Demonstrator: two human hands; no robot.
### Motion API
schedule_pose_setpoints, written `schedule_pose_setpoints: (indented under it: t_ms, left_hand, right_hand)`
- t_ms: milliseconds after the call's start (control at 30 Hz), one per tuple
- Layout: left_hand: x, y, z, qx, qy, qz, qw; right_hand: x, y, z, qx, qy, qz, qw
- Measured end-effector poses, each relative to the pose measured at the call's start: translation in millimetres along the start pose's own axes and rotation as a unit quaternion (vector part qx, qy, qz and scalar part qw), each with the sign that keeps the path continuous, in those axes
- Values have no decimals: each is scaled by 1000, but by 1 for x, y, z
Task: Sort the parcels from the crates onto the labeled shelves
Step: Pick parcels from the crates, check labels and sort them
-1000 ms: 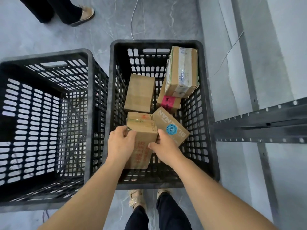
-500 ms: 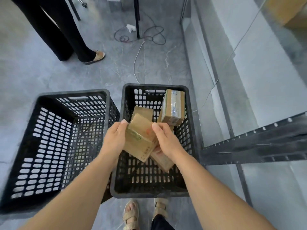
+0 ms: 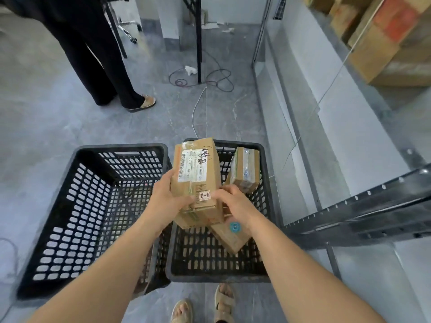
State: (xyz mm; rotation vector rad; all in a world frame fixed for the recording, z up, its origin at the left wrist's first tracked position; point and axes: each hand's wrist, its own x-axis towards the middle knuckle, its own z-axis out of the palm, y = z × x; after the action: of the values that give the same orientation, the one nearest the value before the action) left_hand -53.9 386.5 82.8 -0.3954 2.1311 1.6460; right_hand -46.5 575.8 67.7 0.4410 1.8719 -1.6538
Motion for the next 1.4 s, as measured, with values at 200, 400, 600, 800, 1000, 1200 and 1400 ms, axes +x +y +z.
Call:
schedule_pose_setpoints:
  t_ms: [200,400,600,800,1000,1200,1400]
  left_hand:
    - [-17,13,-19,-66,9,-15,998]
    - [-35,27,-26,-136,-113,-79,981]
    - [-47,41,-27,-191,-83,-30,978]
    - [-60,44,-5,-283,-99,-5,954]
    - [-51,60,-23,-293,-61,24,954]
    - [-35,89,-58,-188,-41,114,975]
    - [-31,127,-72,-50,-97,215,970]
  right_hand:
    - [-10,-19,2,42,4,-54,998]
    - [-28,-33,6,70,6,-88,994]
    - [-48,-41,11,103,16,-106,989]
    - [-64,-48,23,169,76,-162,969]
    - [-85,-58,19,10,147,-169,975]
    - [-112,-68,0,-148,247,-175,942]
    - [-145,-73,-14,-244,303,-205,898]
